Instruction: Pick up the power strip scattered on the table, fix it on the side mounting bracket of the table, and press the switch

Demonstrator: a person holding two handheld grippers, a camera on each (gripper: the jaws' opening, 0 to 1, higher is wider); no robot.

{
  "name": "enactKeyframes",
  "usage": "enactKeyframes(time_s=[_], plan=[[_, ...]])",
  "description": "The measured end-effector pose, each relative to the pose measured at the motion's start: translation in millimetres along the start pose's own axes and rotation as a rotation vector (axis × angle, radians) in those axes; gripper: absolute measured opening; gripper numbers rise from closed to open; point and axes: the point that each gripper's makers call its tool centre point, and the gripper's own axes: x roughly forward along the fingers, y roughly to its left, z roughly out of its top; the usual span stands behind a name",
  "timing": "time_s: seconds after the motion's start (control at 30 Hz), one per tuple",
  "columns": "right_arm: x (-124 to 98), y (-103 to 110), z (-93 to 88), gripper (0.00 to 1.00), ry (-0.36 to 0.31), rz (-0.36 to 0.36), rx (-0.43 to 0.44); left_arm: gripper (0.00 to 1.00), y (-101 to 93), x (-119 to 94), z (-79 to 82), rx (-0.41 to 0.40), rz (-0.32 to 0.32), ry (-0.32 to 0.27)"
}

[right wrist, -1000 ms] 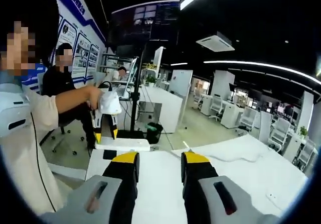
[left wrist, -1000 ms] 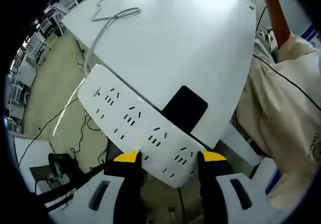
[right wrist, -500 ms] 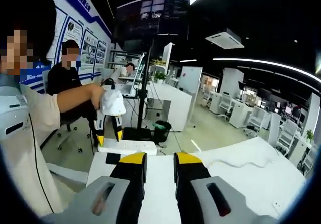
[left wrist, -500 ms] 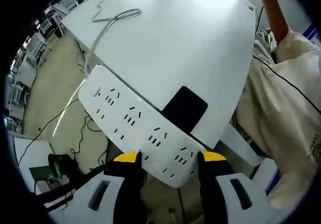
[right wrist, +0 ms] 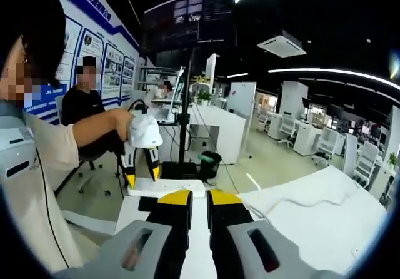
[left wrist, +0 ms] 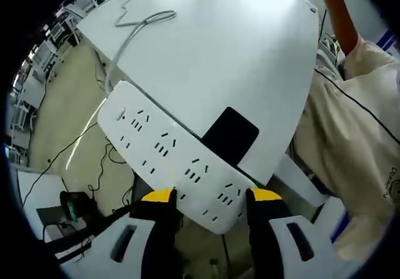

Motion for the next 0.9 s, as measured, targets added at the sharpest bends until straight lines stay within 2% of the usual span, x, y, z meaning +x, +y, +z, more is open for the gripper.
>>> enactKeyframes(time_s=[0.6,0.9], plan=[[18,5,6.6,0.00,-0.013,0.042,0.021,0.49,0.2,0,-0.4,-0.005,0.001,0.015],[40,7,8.0,0.00,0.019,0.068,0.024,0.49,1.0,0,-0.8,-0.005,0.001,0.019]])
